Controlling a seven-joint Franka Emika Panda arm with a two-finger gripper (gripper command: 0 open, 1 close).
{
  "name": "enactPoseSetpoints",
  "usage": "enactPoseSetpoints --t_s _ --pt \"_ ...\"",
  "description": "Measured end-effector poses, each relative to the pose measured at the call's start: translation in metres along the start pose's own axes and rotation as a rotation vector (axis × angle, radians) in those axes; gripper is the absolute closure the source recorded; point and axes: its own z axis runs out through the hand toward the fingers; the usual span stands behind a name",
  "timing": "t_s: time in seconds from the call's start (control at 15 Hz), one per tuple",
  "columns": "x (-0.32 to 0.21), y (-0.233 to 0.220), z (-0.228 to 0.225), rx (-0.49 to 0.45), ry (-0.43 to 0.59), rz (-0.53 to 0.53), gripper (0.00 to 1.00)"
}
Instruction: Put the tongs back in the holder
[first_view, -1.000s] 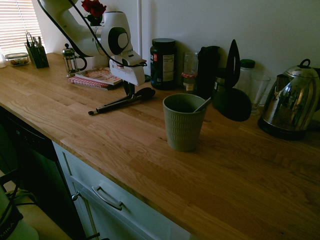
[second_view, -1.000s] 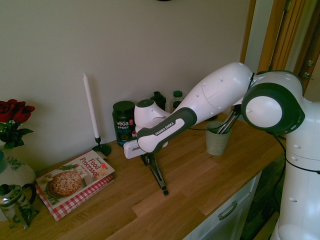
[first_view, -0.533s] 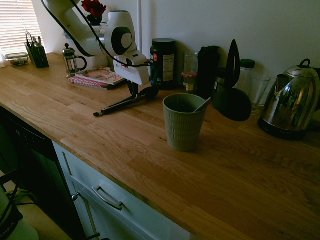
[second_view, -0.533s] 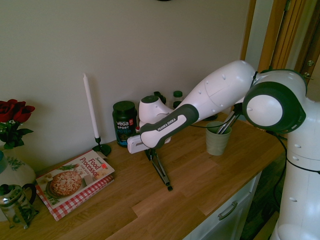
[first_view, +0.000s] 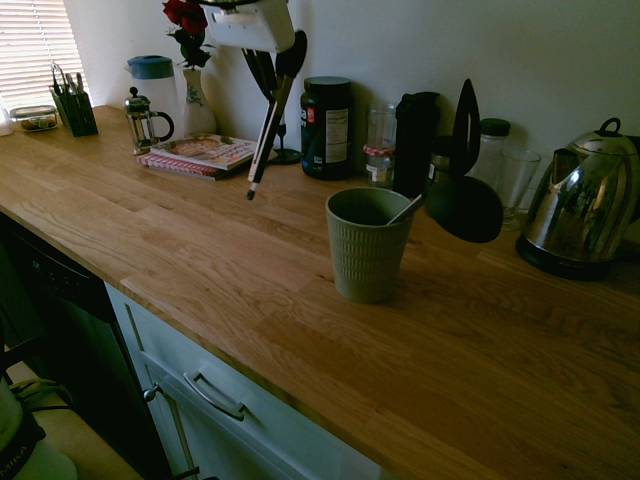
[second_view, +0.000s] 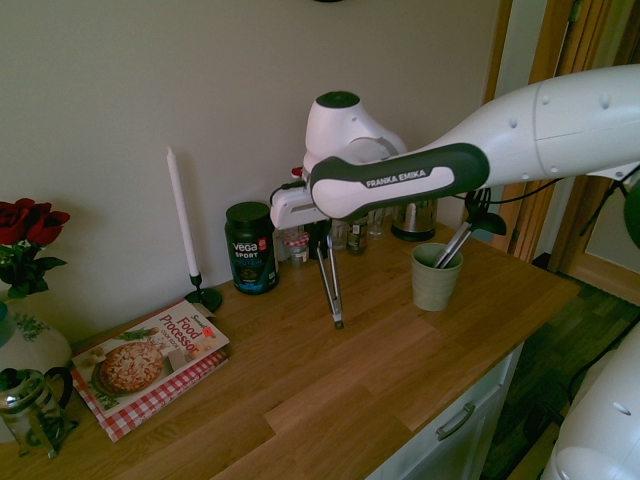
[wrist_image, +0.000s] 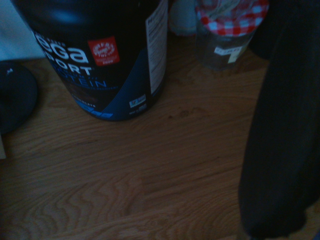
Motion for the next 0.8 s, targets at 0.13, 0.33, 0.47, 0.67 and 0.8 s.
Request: enactPoseSetpoints --t_s 0.13,0.33,0.47,0.67,0.8 --pt "0.008 0.006 -0.035 0.012 0.061 0.006 1.0" --pt "0.039 0.023 -0.1 0.034 0.181 0.069 1.0" --pt "0.065 0.041 -0.137 0.038 0.225 0.132 1.0" --pt "0.106 0.083 -0.161 0.015 0.254 0.229 1.0" --pt "0.138 0.115 -0.15 -0.008 0.247 0.277 1.0"
